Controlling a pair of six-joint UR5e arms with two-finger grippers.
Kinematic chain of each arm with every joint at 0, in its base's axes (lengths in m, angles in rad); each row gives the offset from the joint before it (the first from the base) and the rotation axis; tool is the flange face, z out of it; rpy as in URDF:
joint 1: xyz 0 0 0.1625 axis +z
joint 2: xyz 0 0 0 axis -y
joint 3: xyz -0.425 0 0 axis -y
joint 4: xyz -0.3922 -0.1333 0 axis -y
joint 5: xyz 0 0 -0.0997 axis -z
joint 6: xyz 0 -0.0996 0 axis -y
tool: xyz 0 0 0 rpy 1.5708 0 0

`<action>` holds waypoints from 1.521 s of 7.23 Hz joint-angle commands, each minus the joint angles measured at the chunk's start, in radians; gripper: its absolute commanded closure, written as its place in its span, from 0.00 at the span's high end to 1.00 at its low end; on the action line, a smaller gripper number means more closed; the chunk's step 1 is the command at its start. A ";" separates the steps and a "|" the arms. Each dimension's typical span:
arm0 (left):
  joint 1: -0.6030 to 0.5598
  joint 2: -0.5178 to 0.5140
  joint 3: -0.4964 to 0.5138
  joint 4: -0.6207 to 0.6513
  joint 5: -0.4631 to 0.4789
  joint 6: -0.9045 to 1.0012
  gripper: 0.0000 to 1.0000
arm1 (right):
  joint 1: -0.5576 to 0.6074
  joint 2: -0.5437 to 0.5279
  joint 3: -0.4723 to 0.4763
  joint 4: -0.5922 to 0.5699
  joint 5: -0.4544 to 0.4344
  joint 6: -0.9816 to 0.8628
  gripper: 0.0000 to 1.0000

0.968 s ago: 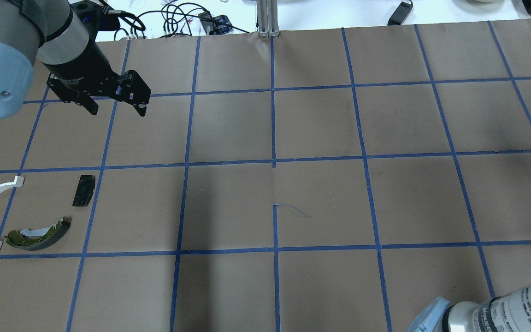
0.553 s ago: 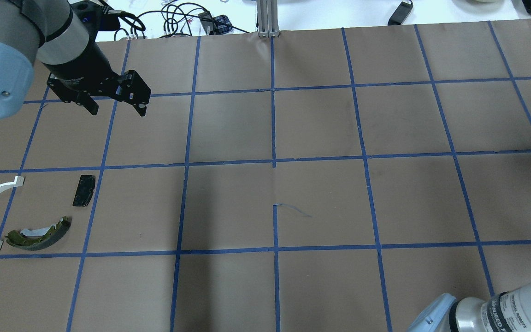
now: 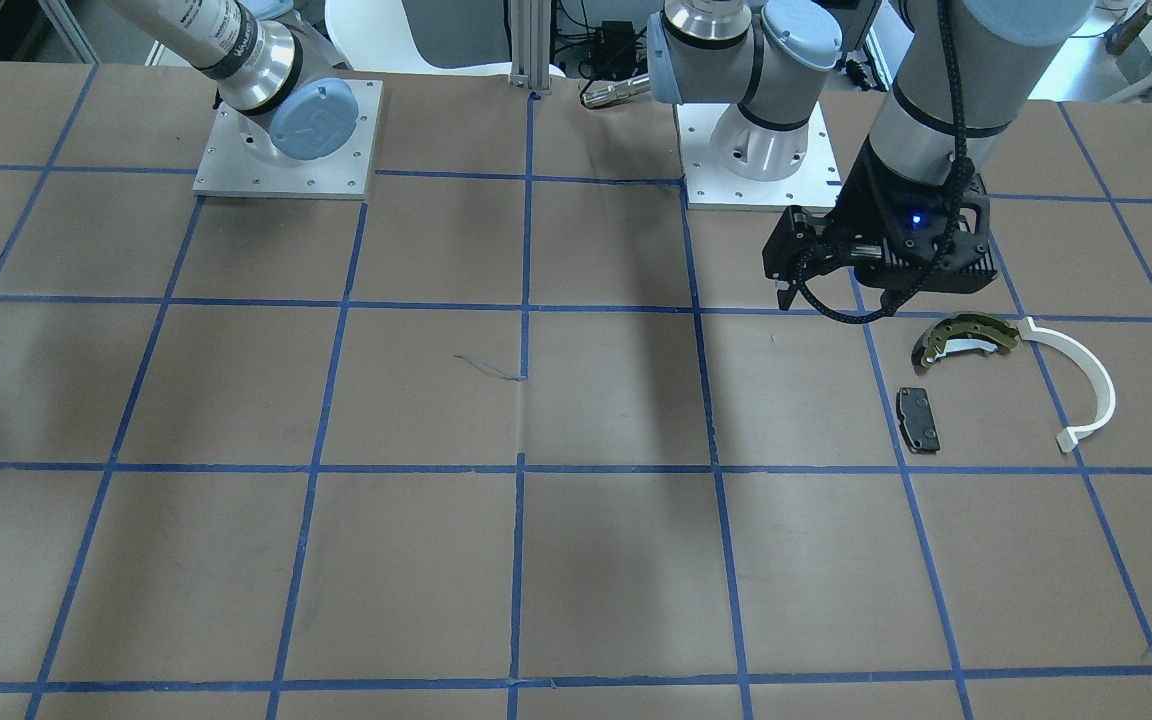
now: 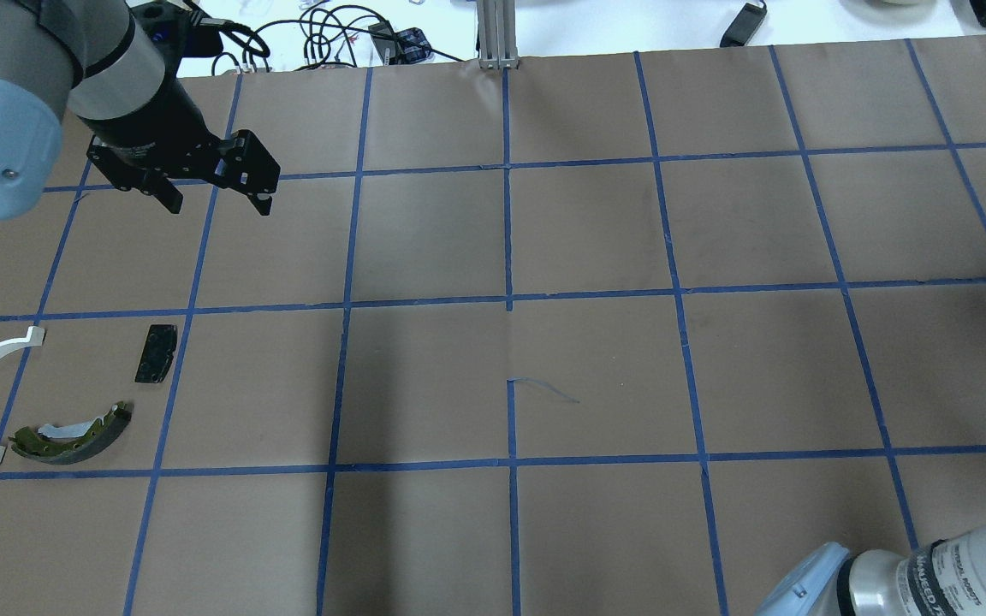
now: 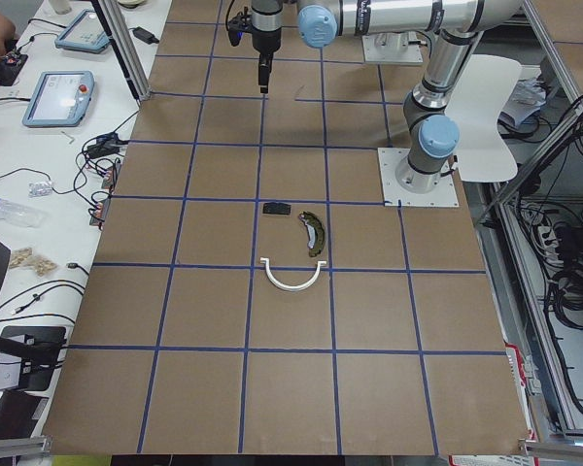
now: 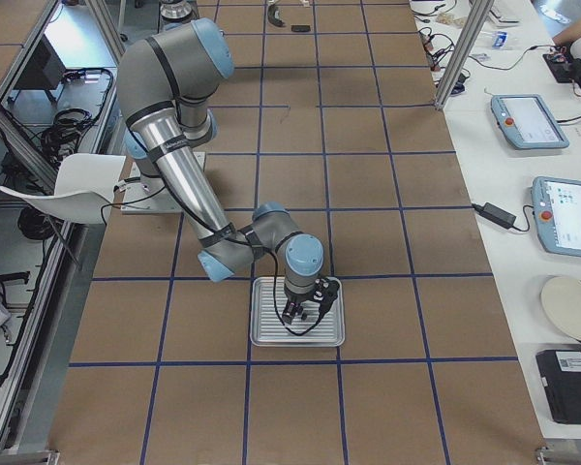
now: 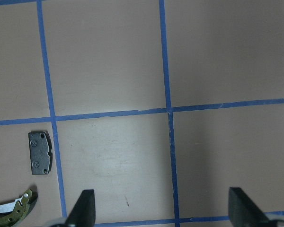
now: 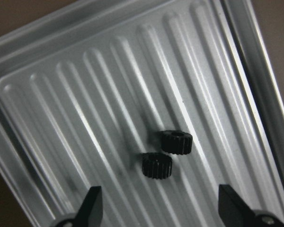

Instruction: Place bearing gear from tray to pile

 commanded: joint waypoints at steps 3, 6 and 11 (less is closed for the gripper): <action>0.000 0.002 -0.021 0.018 0.002 0.000 1.00 | 0.000 0.022 0.001 -0.029 0.041 0.017 0.75; 0.000 0.002 -0.024 0.018 0.000 -0.001 1.00 | -0.002 0.022 0.001 -0.028 0.041 0.025 0.58; 0.000 0.002 -0.024 0.020 0.003 0.000 1.00 | -0.002 0.022 0.001 -0.028 0.043 0.031 0.26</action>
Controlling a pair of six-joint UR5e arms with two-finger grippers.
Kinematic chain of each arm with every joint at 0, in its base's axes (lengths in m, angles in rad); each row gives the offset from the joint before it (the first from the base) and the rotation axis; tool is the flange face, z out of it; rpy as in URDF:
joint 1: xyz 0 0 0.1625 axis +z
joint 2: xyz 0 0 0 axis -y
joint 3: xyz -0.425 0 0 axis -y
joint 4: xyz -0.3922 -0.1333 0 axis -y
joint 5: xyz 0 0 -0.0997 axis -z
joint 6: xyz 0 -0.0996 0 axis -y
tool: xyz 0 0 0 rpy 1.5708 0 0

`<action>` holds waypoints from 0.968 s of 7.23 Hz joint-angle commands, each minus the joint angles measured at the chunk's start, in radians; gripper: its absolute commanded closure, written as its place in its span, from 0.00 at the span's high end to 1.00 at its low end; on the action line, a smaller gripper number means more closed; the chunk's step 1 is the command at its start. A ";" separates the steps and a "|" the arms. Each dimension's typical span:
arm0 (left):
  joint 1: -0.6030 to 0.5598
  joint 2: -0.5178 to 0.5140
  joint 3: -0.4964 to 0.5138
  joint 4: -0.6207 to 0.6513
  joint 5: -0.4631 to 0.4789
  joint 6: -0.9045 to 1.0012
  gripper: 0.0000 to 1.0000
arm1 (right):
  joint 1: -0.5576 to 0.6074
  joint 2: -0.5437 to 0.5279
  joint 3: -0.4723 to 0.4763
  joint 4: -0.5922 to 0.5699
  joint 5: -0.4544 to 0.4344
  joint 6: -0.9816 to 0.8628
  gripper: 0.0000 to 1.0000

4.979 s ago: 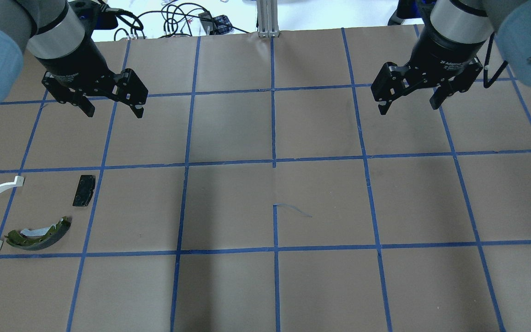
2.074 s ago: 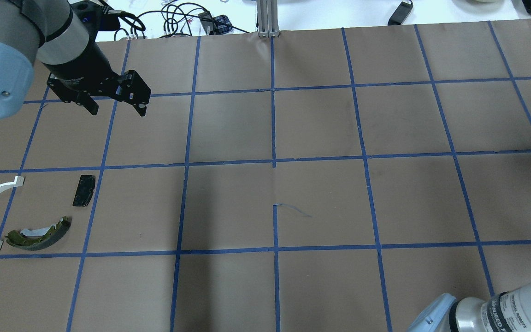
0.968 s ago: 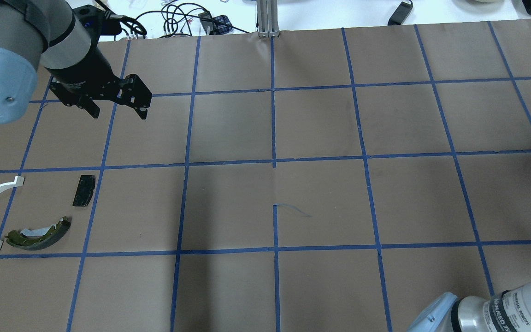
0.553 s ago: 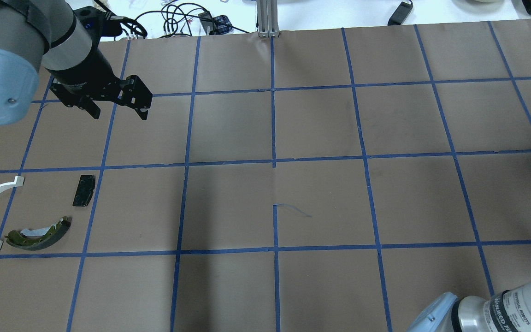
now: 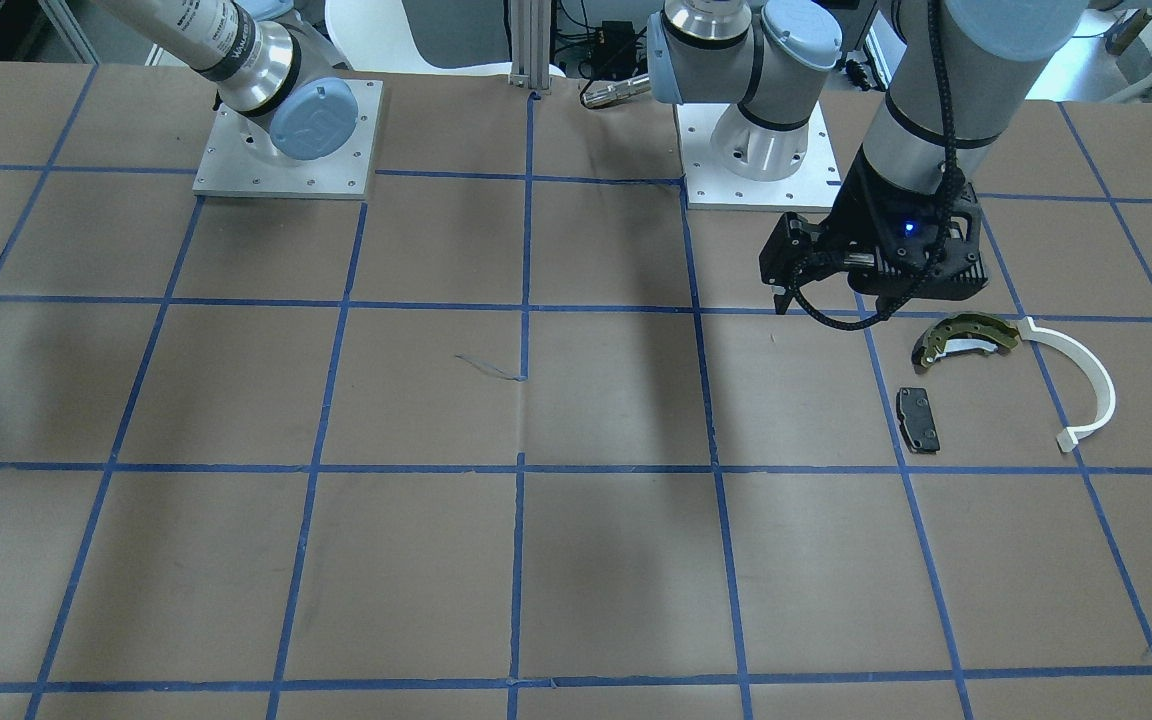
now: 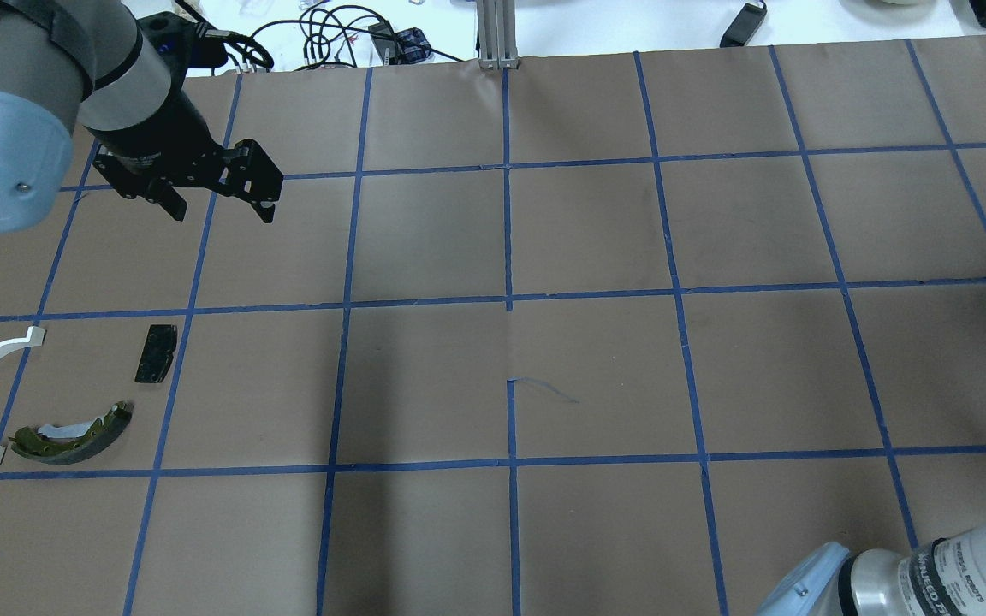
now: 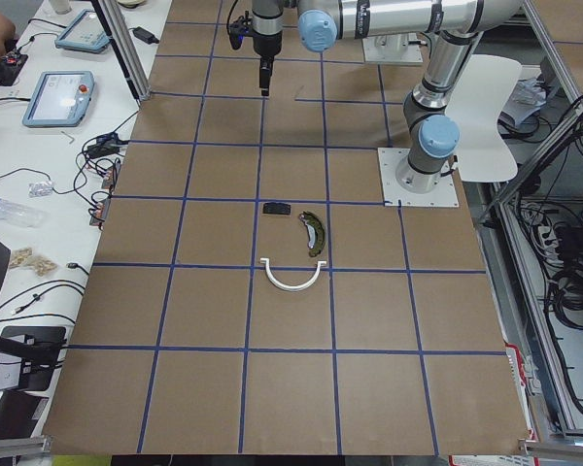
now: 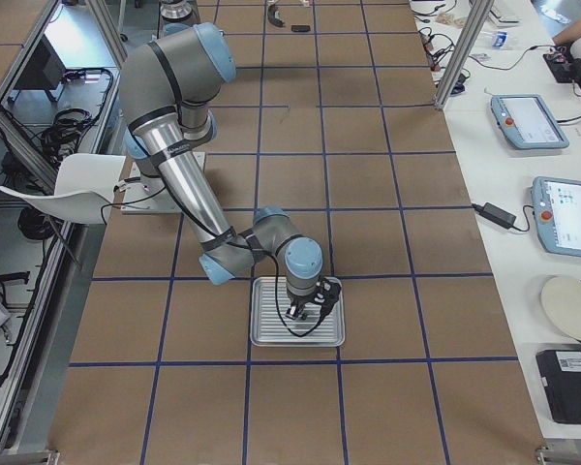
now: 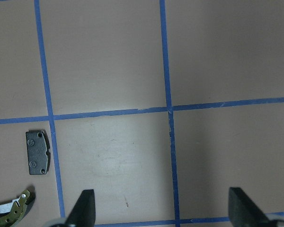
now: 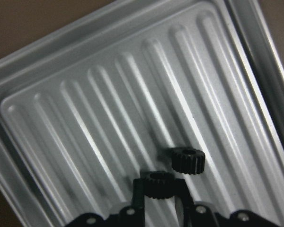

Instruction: Place bearing gear from tray to pile

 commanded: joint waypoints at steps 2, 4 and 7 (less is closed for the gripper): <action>0.000 0.001 0.000 0.000 0.001 0.000 1.00 | 0.000 -0.007 0.000 0.005 -0.002 0.022 0.14; 0.000 0.000 0.000 0.000 0.001 0.000 1.00 | 0.035 -0.086 0.014 0.058 -0.003 0.068 0.13; 0.000 0.001 0.000 0.000 0.001 0.000 1.00 | 0.261 -0.270 0.076 0.242 -0.017 0.199 0.07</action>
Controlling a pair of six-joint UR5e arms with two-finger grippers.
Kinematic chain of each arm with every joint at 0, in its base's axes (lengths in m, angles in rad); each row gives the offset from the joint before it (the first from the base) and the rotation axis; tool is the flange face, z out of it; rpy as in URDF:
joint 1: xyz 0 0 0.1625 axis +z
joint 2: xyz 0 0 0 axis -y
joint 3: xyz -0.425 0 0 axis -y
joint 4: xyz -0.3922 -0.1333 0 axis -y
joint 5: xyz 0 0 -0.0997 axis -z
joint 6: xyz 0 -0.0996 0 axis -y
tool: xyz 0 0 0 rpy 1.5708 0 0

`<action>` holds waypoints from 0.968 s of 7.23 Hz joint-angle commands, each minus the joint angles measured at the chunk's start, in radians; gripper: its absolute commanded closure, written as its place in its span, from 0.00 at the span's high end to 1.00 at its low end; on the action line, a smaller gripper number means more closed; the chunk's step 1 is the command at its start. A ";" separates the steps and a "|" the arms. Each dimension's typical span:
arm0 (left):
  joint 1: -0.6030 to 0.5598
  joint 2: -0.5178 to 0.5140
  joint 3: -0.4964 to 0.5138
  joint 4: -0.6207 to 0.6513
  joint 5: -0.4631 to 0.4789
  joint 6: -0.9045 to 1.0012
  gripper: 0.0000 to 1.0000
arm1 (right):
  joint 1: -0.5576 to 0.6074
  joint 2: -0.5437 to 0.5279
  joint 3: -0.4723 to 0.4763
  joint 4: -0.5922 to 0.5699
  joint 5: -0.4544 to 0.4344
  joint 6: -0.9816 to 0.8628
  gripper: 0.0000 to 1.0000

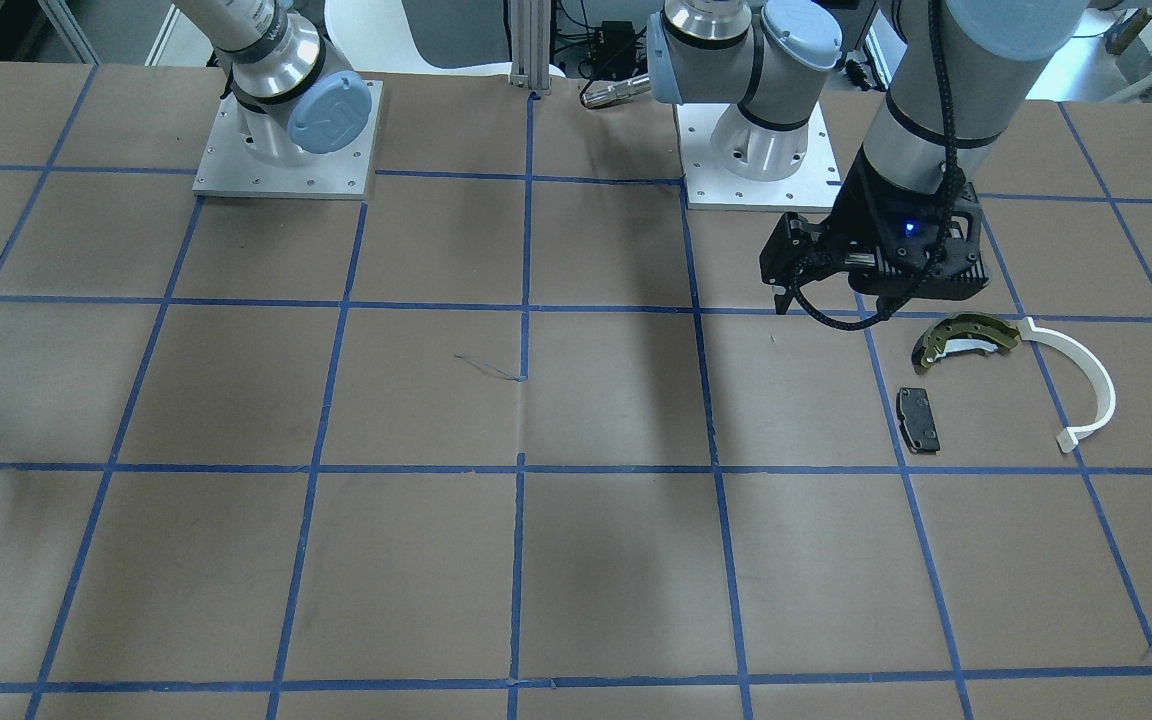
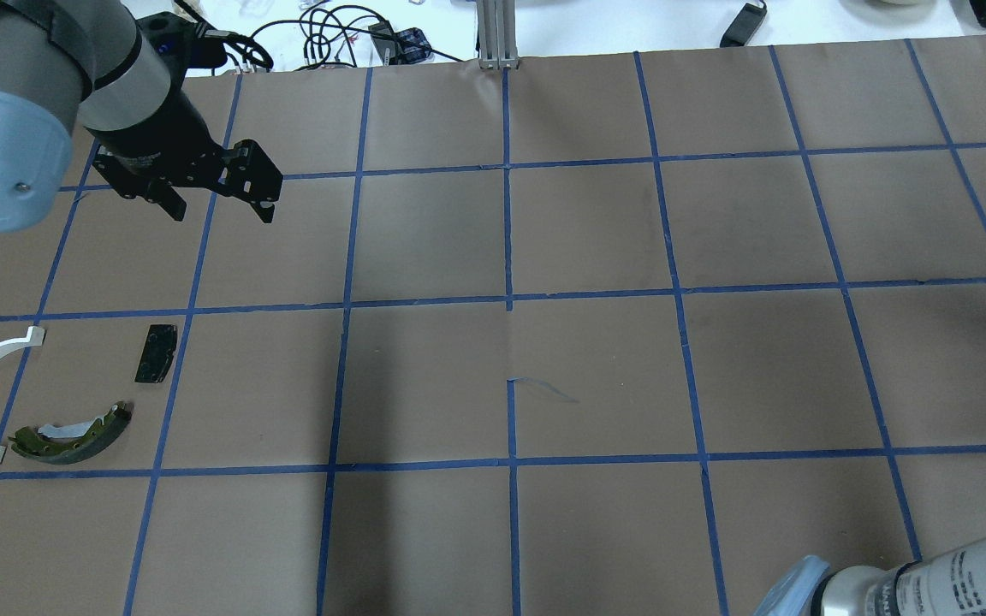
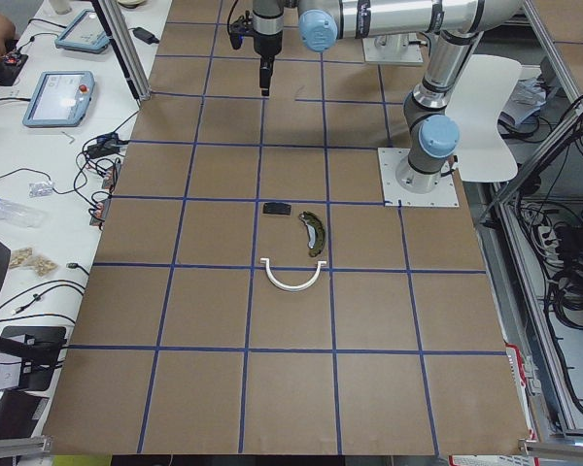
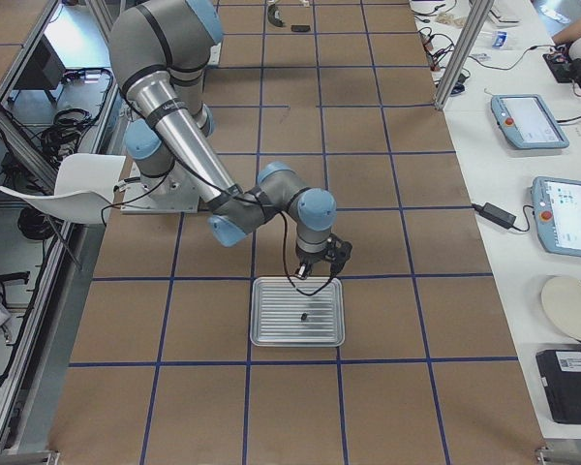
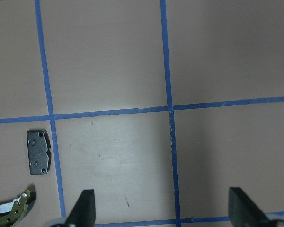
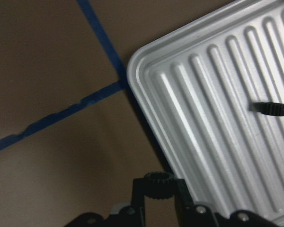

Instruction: Place bearing gear from tray to pile

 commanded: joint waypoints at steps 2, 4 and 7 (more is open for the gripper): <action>0.000 -0.001 0.000 -0.001 0.000 0.000 1.00 | 0.345 -0.128 0.120 0.037 0.007 0.220 0.05; 0.000 0.000 0.000 0.000 0.000 0.000 1.00 | 0.649 -0.126 0.142 0.029 0.009 0.433 0.05; 0.000 -0.001 0.000 0.000 0.000 0.000 1.00 | 1.034 -0.073 0.139 -0.069 0.009 0.768 0.06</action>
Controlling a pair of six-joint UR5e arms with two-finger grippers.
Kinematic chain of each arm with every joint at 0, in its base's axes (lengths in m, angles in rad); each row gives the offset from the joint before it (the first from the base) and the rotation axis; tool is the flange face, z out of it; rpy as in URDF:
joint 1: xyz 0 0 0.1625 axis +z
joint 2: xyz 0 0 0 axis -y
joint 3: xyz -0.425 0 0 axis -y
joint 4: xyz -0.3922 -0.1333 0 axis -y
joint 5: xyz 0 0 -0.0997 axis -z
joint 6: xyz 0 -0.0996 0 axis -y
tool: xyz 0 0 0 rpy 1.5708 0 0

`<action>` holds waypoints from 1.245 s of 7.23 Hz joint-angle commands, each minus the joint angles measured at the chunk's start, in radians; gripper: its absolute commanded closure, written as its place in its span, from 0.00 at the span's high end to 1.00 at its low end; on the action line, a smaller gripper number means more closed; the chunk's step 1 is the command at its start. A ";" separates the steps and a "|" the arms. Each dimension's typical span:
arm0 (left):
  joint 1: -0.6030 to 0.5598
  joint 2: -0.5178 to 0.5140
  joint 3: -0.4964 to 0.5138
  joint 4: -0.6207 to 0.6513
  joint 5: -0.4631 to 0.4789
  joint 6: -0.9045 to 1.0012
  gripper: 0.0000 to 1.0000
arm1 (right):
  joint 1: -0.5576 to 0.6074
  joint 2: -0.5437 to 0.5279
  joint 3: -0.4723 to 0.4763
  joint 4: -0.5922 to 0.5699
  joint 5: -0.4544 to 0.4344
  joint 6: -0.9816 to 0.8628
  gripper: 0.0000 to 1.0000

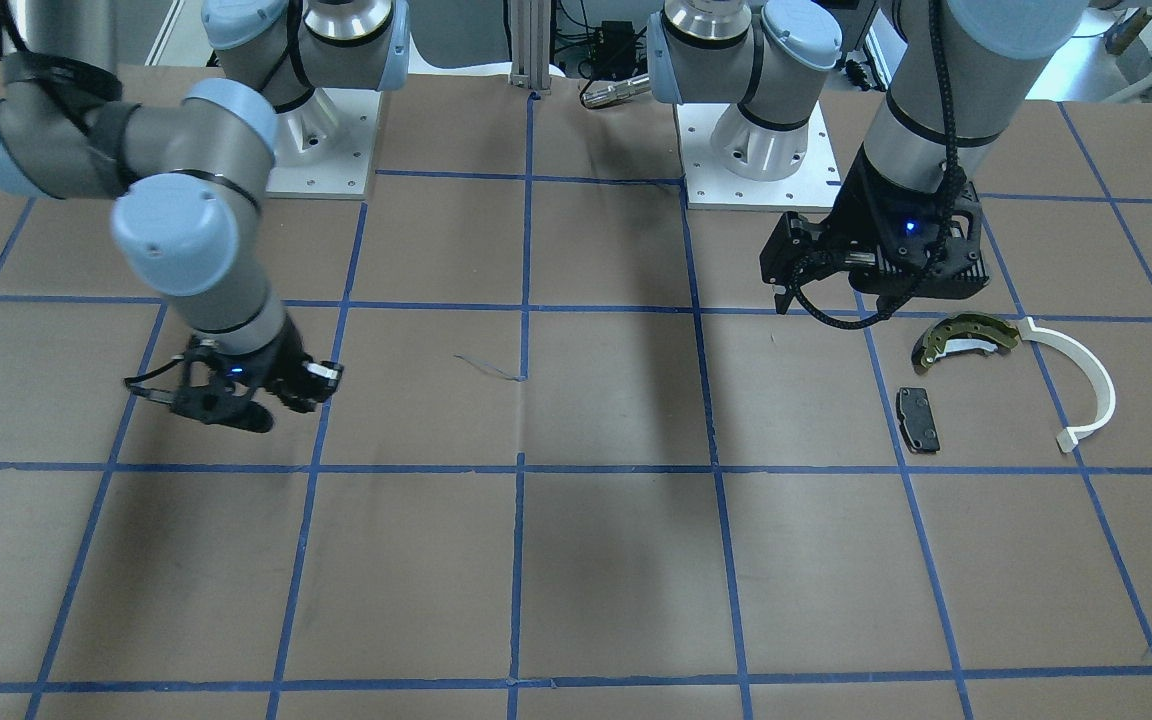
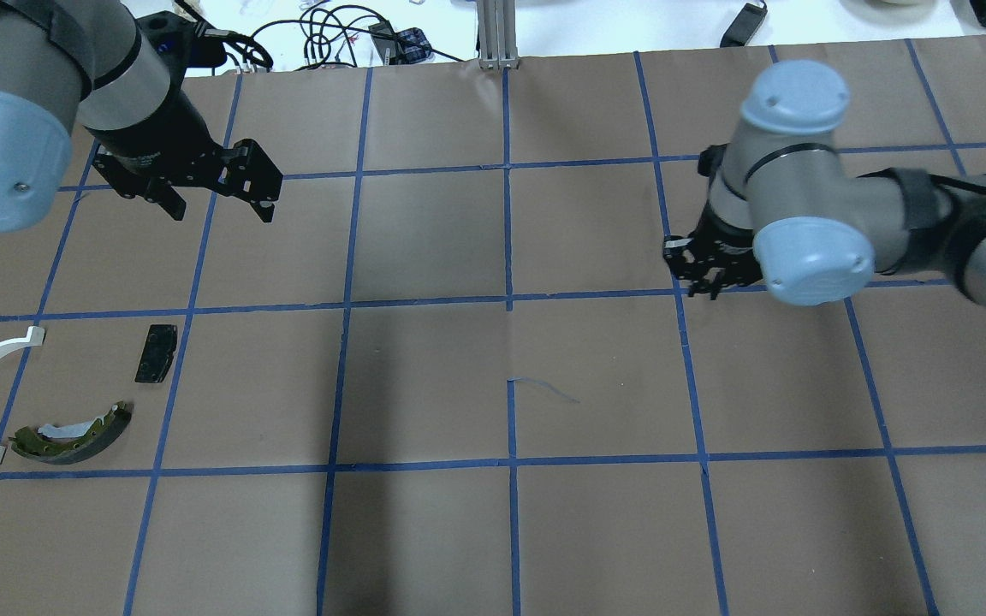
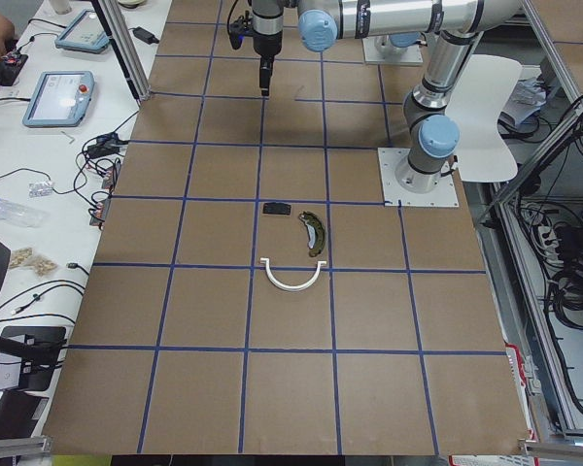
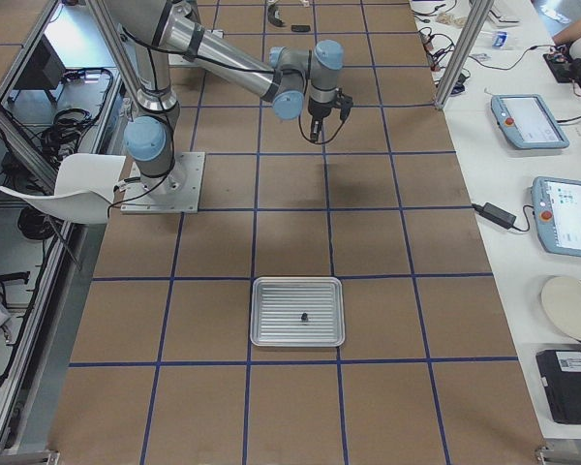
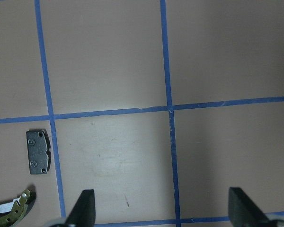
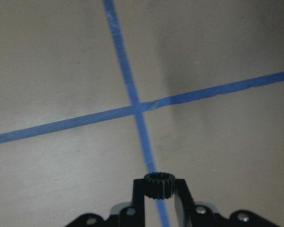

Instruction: Place bearing gear from tray to pile

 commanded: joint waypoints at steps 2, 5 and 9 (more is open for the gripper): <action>0.000 -0.001 -0.001 0.000 0.000 0.000 1.00 | 0.404 0.093 -0.022 -0.123 0.000 0.387 0.05; 0.000 -0.001 -0.001 0.000 0.000 0.000 1.00 | 0.509 0.195 -0.122 -0.152 0.049 0.477 0.20; 0.000 -0.002 -0.001 0.000 -0.001 0.000 1.00 | 0.434 0.184 -0.116 -0.213 0.041 0.413 1.00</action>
